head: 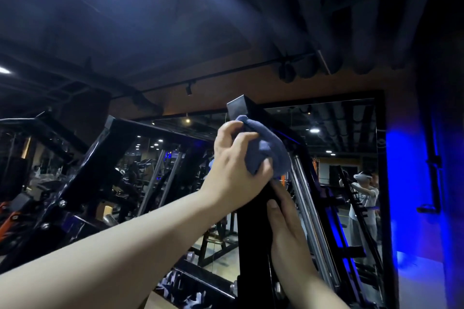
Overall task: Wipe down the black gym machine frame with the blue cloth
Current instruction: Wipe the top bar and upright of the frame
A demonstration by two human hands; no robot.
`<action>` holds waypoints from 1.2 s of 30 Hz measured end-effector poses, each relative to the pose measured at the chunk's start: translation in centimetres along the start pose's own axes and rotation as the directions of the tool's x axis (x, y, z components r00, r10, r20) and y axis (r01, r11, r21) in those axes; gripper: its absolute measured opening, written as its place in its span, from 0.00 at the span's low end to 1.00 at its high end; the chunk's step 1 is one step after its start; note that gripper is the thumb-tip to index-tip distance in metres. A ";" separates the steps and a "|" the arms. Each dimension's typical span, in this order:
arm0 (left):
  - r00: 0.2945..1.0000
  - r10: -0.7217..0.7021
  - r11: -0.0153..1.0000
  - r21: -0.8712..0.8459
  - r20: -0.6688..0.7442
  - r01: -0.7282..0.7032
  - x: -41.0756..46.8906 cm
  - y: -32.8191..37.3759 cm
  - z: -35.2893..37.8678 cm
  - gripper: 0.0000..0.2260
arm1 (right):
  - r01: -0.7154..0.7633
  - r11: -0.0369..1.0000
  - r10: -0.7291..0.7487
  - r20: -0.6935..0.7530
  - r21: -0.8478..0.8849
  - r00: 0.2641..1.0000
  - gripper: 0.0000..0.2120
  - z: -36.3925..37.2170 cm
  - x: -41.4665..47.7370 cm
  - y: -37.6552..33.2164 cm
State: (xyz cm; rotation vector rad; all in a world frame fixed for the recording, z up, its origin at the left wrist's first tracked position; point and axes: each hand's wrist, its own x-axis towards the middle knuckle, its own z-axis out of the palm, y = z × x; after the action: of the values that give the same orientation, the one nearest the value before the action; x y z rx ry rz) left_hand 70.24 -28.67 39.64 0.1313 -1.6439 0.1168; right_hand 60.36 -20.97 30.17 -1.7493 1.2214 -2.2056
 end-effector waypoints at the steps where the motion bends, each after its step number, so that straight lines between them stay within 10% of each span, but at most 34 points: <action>1: 0.997 -0.077 0.997 0.023 -0.012 0.077 1.1 0.0 0.2 0.23 | -0.004 1.000 0.004 0.003 -0.010 1.000 0.18 0.0 0.0 0.1; 5: 0.956 -0.293 0.954 0.056 -0.017 0.293 3.5 0.7 1.1 0.27 | -0.018 1.000 0.018 0.022 0.011 1.000 0.22 0.0 0.3 0.3; 12: 0.997 -0.028 0.999 -0.027 0.078 0.031 -0.6 1.2 -1.0 0.19 | -0.016 1.000 0.016 0.021 0.001 1.000 0.16 0.0 -0.4 -0.8; 36: 0.952 -0.304 0.952 -0.055 -0.039 0.302 0.2 1.8 0.8 0.12 | -0.064 0.997 0.065 -0.016 0.041 0.998 0.18 -0.2 -0.3 -0.2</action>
State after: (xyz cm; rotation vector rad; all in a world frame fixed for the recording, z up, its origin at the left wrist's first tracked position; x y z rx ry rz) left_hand 69.19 -26.98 39.76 0.3402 -1.5594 -0.1536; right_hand 60.41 -20.58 30.10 -1.6559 1.2105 -2.1978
